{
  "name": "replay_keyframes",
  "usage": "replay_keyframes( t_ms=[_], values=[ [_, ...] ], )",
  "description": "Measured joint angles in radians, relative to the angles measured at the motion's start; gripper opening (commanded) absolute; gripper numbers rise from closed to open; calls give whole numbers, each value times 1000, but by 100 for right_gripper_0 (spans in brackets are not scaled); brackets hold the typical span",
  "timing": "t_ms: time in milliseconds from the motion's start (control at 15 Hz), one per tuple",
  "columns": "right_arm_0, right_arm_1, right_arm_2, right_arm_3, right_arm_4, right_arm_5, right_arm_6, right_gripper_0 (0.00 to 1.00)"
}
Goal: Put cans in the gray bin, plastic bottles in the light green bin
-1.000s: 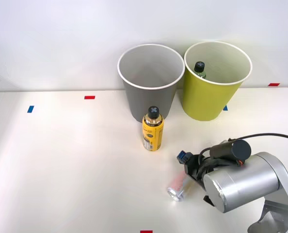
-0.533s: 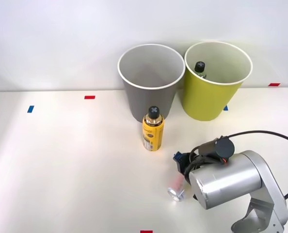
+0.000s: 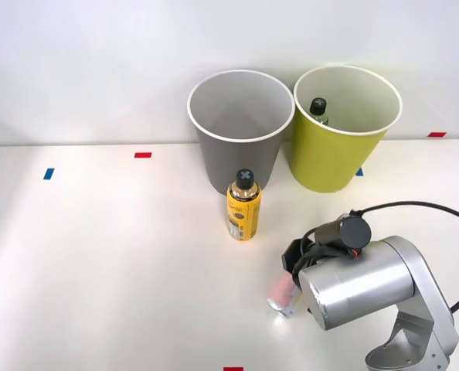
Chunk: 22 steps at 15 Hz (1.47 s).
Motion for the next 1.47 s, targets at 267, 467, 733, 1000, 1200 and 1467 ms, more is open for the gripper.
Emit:
replay_keyframes(
  t_ms=[267,467,733,1000,1200,1467],
  values=[
    [0,-4,-19,-52,-3,0,7,0],
    [15,-8,-104,-150,-77,0,32,0],
    [80,-21,-233,-314,-165,-76,252,0],
    [225,-91,-236,-419,-145,-332,287,0],
    [353,-126,-224,-438,-58,-641,275,0],
    [397,-130,-248,-444,62,-837,256,0]
  ],
)
